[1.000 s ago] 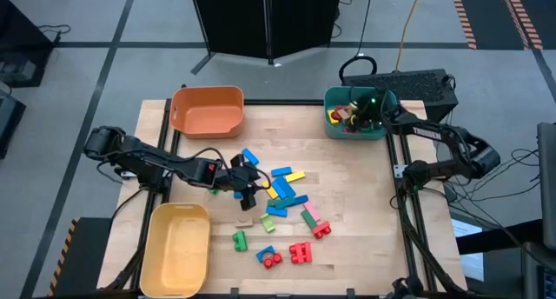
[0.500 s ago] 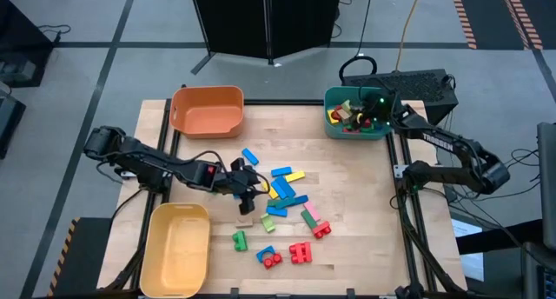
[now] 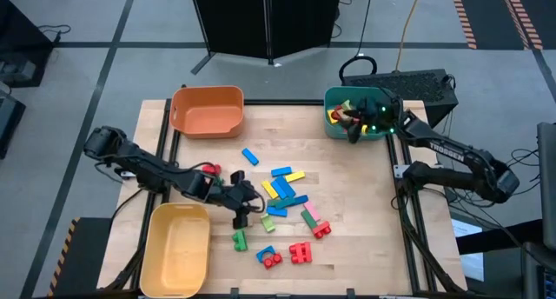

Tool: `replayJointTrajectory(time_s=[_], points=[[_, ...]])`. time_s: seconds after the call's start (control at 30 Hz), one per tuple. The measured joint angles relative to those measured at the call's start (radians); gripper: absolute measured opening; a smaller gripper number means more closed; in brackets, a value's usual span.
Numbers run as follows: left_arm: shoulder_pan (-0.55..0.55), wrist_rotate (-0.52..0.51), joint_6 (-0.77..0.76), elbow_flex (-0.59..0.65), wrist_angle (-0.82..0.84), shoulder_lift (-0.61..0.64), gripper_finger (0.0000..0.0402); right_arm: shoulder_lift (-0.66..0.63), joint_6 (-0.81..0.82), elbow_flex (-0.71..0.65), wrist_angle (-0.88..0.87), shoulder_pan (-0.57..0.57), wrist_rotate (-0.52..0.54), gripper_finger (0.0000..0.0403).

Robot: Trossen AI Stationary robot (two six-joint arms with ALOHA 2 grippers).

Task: Sort blocks by size
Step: Put the light green arch block into the blue bin

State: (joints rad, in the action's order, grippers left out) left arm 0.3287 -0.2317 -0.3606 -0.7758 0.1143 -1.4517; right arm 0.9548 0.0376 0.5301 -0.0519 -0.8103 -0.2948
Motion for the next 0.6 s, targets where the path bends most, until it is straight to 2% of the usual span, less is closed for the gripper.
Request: replayJointTrajectory(time_s=[0.23,0.37,0.6], points=[[0.05,-0.004,0.083,-0.001,-0.018,-0.015,0.0167,-0.037,0.037,0.0,0.005,0.19,0.001,0.0226],[0.06,-0.004,0.078,-0.002,-0.073,-0.056,0.0167,-0.032,0.085,0.0,0.033,0.308,0.014,0.0226],[0.066,-0.004,0.004,-0.002,-0.15,-0.147,0.0167,-0.024,0.119,0.0,0.034,0.498,0.186,0.0226]])
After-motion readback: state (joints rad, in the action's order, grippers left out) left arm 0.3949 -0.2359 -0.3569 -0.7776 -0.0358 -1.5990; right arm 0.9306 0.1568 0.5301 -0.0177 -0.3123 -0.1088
